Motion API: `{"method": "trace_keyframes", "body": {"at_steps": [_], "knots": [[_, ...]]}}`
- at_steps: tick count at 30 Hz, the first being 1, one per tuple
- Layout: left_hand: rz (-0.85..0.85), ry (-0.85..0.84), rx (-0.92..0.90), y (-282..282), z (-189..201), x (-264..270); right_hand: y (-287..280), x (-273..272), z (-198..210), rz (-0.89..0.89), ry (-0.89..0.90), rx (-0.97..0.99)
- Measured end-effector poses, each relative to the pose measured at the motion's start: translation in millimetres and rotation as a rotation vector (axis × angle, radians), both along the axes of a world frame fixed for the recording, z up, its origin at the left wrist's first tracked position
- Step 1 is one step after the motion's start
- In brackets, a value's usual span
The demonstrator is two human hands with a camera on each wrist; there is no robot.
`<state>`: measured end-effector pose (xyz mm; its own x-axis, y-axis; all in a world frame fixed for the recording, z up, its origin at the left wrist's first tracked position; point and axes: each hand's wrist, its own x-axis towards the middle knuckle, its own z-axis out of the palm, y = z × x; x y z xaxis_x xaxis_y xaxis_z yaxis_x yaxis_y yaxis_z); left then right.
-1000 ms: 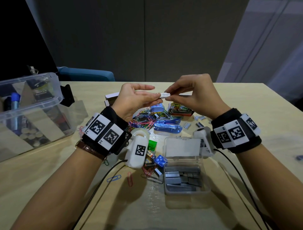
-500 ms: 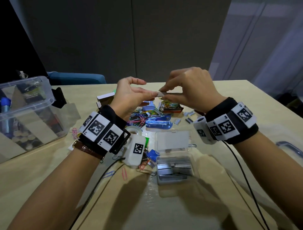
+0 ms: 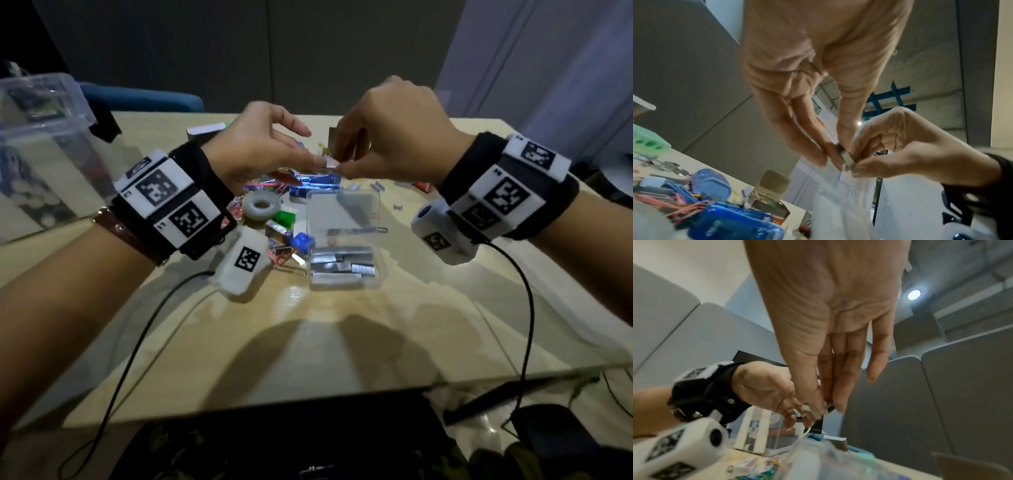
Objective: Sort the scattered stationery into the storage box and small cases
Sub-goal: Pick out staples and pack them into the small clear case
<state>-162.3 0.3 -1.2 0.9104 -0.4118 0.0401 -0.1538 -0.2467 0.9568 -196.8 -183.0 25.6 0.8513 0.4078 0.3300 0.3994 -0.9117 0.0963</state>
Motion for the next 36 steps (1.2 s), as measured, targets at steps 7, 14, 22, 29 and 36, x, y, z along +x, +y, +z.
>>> {"method": "trace_keyframes", "body": {"at_steps": [7, 14, 22, 29, 36], "knots": [[-0.005, -0.093, 0.137, 16.4, -17.1, 1.0, -7.7, -24.4, -21.2, 0.028, 0.258, -0.001], [-0.253, -0.143, 0.539, 12.2, -27.5, 8.4, 1.8, -38.8, -55.3, 0.09, 0.35, -0.027], [-0.303, 0.082, 0.43, 8.8, -33.5, 11.7, 15.7, -40.1, -61.0, 0.106, 0.338, -0.049], [-0.311, 0.118, 0.401, 11.5, -33.9, 14.3, 22.9, -48.2, -65.0, 0.083, 0.142, -0.291], [-0.336, 0.124, 0.407, 10.8, -32.9, 16.2, 22.0, -42.5, -62.3, 0.075, 0.14, -0.154]]}}
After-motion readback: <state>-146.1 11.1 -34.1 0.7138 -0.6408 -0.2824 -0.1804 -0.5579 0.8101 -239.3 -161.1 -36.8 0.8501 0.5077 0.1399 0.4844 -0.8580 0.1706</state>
